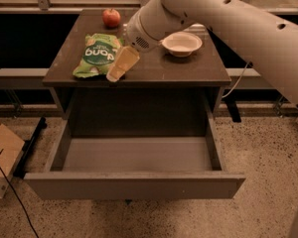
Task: Place green rice chip bag into top drawer
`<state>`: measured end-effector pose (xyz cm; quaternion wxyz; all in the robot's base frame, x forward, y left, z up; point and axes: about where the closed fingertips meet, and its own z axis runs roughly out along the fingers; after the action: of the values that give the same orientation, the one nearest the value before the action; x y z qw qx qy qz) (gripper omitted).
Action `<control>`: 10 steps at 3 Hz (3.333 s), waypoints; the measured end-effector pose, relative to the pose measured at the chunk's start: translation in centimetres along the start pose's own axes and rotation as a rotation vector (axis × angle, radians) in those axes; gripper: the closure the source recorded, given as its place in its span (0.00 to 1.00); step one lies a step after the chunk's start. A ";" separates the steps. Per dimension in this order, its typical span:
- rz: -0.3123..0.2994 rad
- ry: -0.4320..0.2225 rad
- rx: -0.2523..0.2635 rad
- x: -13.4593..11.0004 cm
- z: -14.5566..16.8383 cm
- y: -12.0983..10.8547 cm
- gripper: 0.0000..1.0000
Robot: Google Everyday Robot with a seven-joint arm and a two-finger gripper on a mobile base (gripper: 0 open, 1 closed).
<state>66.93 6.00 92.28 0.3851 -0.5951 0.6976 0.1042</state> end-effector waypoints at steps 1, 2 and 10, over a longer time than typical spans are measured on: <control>0.023 -0.024 0.004 -1.3 3.6 -1.6 0.00; 0.060 -0.018 -0.005 -1.5 7.0 -2.9 0.00; 0.090 -0.063 -0.059 -1.0 6.3 -0.7 1.00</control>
Offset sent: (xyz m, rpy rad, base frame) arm 0.0879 0.0637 -0.0489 0.0526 0.0749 -0.0685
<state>70.12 10.42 88.88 0.3842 -0.5705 0.7079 0.1605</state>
